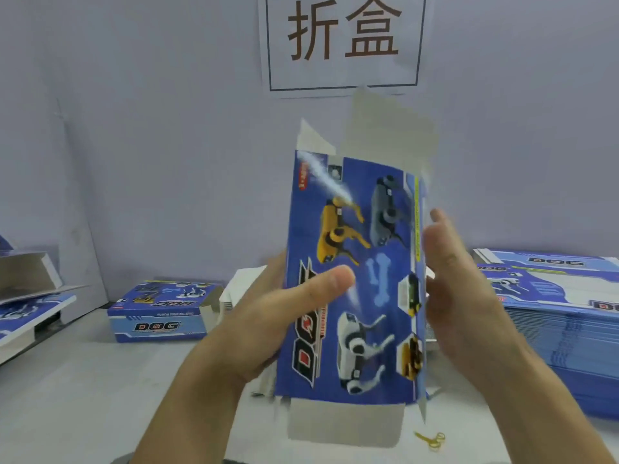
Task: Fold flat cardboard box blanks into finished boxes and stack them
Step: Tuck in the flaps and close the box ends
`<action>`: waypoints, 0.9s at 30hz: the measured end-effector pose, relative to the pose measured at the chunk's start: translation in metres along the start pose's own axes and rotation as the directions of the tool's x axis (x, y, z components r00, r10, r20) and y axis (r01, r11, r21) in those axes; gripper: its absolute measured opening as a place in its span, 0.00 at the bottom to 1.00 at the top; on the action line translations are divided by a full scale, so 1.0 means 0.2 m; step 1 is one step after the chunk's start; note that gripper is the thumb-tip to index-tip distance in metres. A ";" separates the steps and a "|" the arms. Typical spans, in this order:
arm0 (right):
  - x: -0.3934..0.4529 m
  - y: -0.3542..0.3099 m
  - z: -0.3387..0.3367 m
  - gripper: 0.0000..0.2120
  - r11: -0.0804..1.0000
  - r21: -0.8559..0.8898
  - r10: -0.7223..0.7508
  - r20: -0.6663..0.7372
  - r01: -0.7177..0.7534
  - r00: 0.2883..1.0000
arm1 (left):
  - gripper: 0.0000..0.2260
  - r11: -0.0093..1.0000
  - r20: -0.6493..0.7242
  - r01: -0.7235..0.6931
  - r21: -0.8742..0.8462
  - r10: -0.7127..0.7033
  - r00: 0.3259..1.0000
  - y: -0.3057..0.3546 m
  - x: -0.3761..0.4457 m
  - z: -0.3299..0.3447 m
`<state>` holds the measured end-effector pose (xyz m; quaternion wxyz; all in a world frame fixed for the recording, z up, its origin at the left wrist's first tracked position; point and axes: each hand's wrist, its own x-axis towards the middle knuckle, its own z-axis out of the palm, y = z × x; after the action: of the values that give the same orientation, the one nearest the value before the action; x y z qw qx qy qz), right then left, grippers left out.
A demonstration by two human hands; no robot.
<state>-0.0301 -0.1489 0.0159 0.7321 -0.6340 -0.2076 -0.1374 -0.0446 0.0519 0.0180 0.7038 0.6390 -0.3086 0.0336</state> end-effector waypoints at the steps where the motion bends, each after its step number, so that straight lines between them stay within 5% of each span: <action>1: 0.00 0.00 -0.01 0.57 0.999 0.010 -0.035 -0.008 0.035 0.999 | 0.19 0.999 -0.032 -0.011 0.031 0.012 0.999 0.00 0.01 0.02; 5: -0.03 -0.02 0.00 0.42 0.985 0.163 -0.066 0.081 0.052 0.995 | 0.35 0.988 -0.194 -0.061 0.139 0.088 0.977 -0.04 0.07 0.09; 8: -0.02 -0.05 0.01 0.51 0.994 0.089 -0.070 0.057 0.065 0.996 | 0.44 0.990 -0.214 -0.010 0.141 0.040 0.976 -0.08 0.08 0.10; 12: -0.01 0.00 -0.04 0.34 0.975 -0.121 -0.190 -0.019 0.186 0.982 | 0.32 0.998 -0.196 0.052 -0.038 -0.059 0.979 -0.07 0.06 0.09; 16: -0.02 0.05 0.00 0.36 0.961 -0.187 -0.206 0.008 0.203 0.979 | 0.32 0.993 -0.257 0.052 -0.109 -0.079 0.963 0.01 0.07 0.02; 20: -0.03 0.05 0.06 0.33 0.959 -0.147 -0.229 0.094 0.241 0.969 | 0.33 0.989 -0.451 -0.082 0.120 0.127 0.883 0.03 0.09 0.04; 27: -0.02 0.01 0.08 0.29 0.893 -0.186 -0.423 -0.041 0.409 0.905 | 0.29 0.946 -0.330 -0.278 0.170 0.320 0.888 -0.07 0.10 0.14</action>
<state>-0.0348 -0.1324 0.0140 0.6357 -0.6300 -0.2961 -0.3337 -0.0331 0.0160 0.0151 0.6950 0.6077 -0.2694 0.2741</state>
